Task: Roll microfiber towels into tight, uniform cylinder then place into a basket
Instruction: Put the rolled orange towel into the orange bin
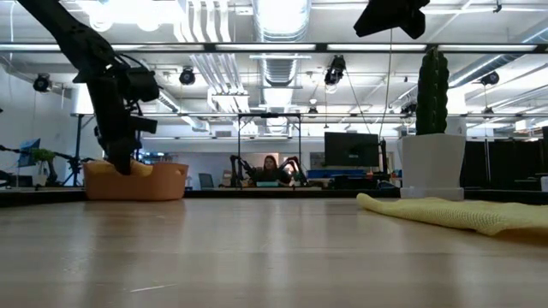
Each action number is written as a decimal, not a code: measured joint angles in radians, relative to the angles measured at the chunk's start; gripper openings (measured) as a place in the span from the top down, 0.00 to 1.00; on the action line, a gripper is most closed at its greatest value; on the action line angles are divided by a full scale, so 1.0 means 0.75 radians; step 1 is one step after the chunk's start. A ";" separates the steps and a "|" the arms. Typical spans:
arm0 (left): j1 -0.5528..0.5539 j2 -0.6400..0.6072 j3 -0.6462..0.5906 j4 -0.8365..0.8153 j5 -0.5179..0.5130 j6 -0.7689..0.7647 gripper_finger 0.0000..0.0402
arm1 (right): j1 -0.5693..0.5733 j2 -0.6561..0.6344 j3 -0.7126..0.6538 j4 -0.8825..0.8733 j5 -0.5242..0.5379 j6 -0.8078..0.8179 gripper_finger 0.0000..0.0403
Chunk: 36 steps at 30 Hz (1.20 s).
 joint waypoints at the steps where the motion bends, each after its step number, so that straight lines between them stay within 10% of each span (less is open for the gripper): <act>1: 0.000 0.000 0.001 -0.006 0.001 0.013 0.91 | 0.000 0.000 0.000 -0.002 0.000 0.000 0.85; 11: 0.001 0.044 -0.015 -0.065 0.129 0.020 0.88 | 0.000 0.000 0.000 -0.016 -0.001 0.004 0.85; 24: 0.001 -0.021 0.021 -0.114 0.098 0.018 0.52 | 0.000 0.000 0.000 -0.017 -0.001 0.014 0.85; 36: 0.001 -0.071 0.141 0.161 -0.001 -0.059 0.59 | 0.000 0.000 0.000 -0.033 -0.002 0.098 0.85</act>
